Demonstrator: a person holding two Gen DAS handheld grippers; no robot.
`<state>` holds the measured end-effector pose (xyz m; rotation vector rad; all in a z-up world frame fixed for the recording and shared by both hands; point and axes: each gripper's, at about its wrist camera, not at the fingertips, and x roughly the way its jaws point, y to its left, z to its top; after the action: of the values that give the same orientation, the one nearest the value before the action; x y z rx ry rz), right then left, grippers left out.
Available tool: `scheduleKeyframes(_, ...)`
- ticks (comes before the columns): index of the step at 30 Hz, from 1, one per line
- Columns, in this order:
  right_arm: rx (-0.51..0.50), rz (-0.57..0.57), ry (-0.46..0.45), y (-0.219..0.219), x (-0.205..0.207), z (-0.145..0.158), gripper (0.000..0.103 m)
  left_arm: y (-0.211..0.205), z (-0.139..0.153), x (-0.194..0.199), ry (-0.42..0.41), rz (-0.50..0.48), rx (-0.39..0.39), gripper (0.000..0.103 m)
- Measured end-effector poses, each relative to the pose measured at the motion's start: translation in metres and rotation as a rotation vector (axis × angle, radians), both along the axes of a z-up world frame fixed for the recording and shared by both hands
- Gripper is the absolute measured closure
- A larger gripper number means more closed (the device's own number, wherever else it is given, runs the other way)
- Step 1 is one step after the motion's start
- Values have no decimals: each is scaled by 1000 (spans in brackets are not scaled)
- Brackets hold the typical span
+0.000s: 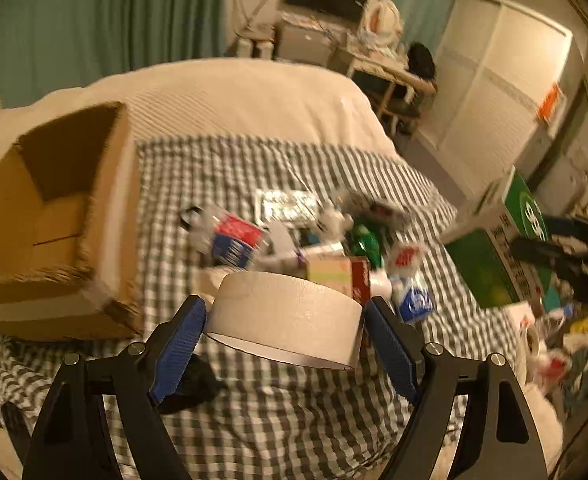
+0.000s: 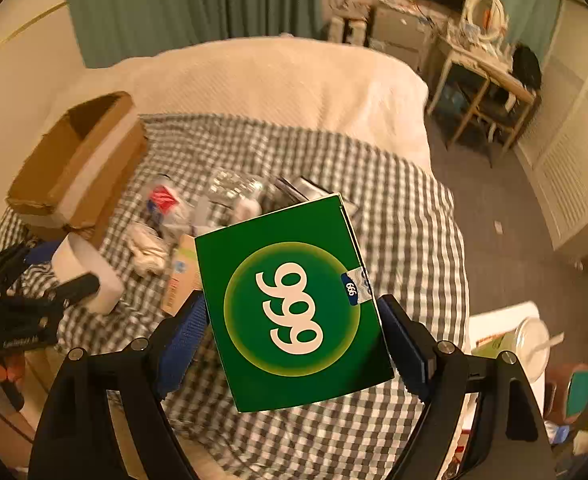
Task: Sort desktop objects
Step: 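Lift the tape roll with the left tool while the right tool lifts the green box, then carry both items over the cardboard box and open both tools to drop them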
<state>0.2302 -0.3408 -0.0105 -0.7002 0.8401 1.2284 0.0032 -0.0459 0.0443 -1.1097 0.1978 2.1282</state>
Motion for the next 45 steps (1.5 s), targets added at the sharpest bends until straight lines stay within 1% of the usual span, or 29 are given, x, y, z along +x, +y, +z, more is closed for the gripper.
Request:
scheduleKeyframes(2, 12, 22, -13, 4, -12, 11, 19, -12, 11, -6, 17, 25, 18, 19)
scheduleKeyframes(6, 52, 70, -51, 19, -43, 43, 19, -38, 37, -25, 39, 79, 60, 19)
scheduleKeyframes(10, 106, 139, -86, 37, -78, 79, 19, -66, 74, -54, 51, 134, 112, 19)
scheduleKeyframes(13, 135, 171, -58, 51, -99, 100, 19, -84, 107, -75, 97, 168, 115, 19)
scheduleKeyframes(14, 161, 326, -51, 54, -107, 106, 19, -89, 117, -81, 99, 175, 116, 19)
scheduleKeyframes(16, 183, 350, -40, 62, -125, 121, 19, -99, 135, -96, 88, 184, 123, 19)
scheduleKeyframes(20, 231, 378, 2, 87, -156, 151, 20, -122, 167, -125, 78, 277, 151, 19)
scheduleKeyframes(22, 259, 392, 28, 103, -173, 166, 21, -129, 176, -135, 91, 304, 149, 19)
scheduleKeyframes(23, 271, 396, 31, 111, -180, 172, 22, -130, 179, -140, 105, 312, 130, 19)
scheduleKeyframes(25, 299, 390, 34, 128, -194, 180, 22, -140, 178, -149, 154, 360, 106, 19)
scheduleKeyframes(27, 320, 368, 77, 145, -205, 181, 22, -154, 168, -157, 181, 423, 102, 19)
scheduleKeyframes(28, 320, 359, 100, 150, -209, 177, 23, -158, 160, -161, 178, 442, 97, 19)
scheduleKeyframes(29, 319, 351, 136, 156, -212, 172, 23, -166, 147, -167, 159, 458, 76, 19)
scheduleKeyframes(31, 284, 335, 204, 172, -220, 153, 23, -175, 128, -173, 118, 467, 49, 19)
scheduleKeyframes(32, 259, 331, 213, 180, -227, 145, 23, -179, 119, -176, 101, 468, 41, 19)
scheduleKeyframes(36, 172, 336, 203, 205, -244, 107, 23, -185, 88, -188, 91, 455, -58, 19)
scheduleKeyframes(38, 140, 345, 193, 207, -244, 94, 23, -187, 77, -195, 82, 459, -80, 19)
scheduleKeyframes(40, 118, 337, 181, 214, -245, 82, 23, -188, 71, -198, 66, 456, -80, 19)
scheduleKeyframes(42, 109, 321, 193, 220, -240, 73, 23, -184, 68, -198, 56, 442, -78, 19)
scheduleKeyframes(45, 100, 292, 220, 228, -236, 65, 23, -179, 63, -195, 67, 418, -97, 19)
